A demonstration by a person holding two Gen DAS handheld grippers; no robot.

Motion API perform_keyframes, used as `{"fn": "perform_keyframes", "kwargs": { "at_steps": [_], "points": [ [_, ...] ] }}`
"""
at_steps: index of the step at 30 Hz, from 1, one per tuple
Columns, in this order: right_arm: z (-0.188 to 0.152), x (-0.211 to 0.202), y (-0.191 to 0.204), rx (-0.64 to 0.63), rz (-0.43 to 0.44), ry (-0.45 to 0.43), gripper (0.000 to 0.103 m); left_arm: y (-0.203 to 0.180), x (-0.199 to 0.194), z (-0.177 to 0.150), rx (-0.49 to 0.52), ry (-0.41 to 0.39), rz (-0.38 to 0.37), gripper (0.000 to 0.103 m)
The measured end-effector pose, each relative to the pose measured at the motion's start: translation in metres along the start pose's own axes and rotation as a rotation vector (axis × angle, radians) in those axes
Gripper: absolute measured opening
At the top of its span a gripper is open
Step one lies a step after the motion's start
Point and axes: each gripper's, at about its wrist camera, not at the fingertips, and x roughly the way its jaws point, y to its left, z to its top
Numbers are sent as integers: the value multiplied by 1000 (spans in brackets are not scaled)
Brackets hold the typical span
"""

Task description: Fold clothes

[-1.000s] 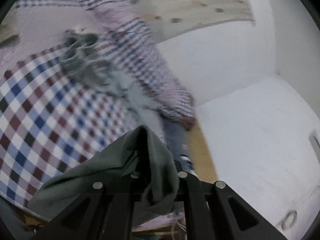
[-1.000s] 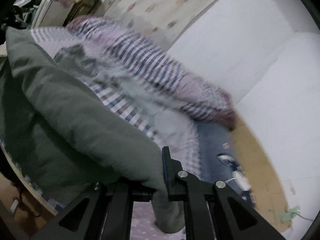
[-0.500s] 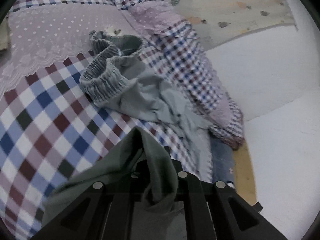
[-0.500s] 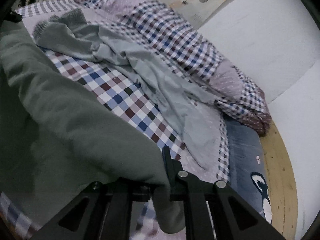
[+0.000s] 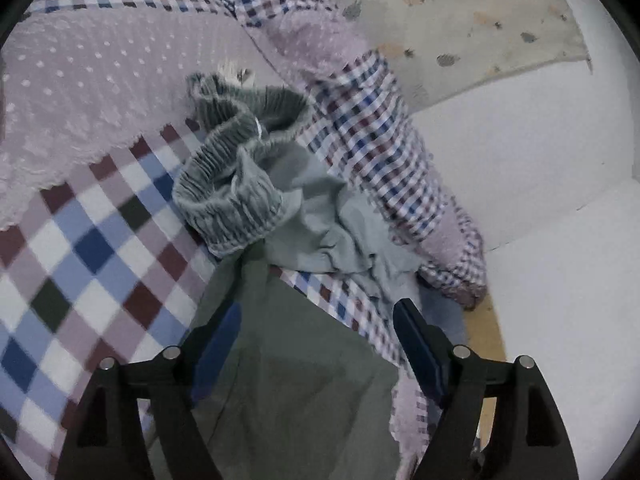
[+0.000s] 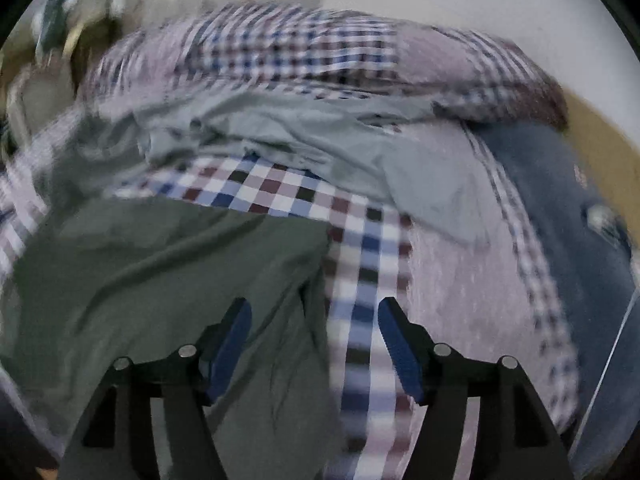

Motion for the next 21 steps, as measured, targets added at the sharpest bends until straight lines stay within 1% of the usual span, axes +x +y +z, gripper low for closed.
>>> {"fn": "perform_keyframes", "kwargs": {
  "at_steps": [3, 6, 8, 10, 12, 16, 18, 21],
  "points": [
    [-46, -20, -26, 146, 81, 15, 74, 10, -25, -10, 51, 2, 26, 82],
    [-99, -28, -49, 267, 131, 58, 74, 24, -46, -32, 128, 44, 77, 82],
    [-116, -27, -57, 307, 166, 62, 74, 36, -59, -50, 166, 69, 105, 82],
    [-133, -26, -64, 347, 200, 65, 74, 48, -70, -68, 177, 105, 125, 82],
    [-140, -26, -67, 358, 225, 62, 74, 56, -76, -82, 147, 135, 145, 82],
    [-145, -25, -69, 396, 326, 44, 74, 59, -87, -103, 136, 162, 135, 82],
    [-144, -19, -68, 422, 372, 54, 74, 60, -89, -112, 135, 171, 137, 82],
    [-141, -4, -61, 447, 432, 90, 74, 64, -87, -122, 125, 199, 165, 82]
  ]
}}
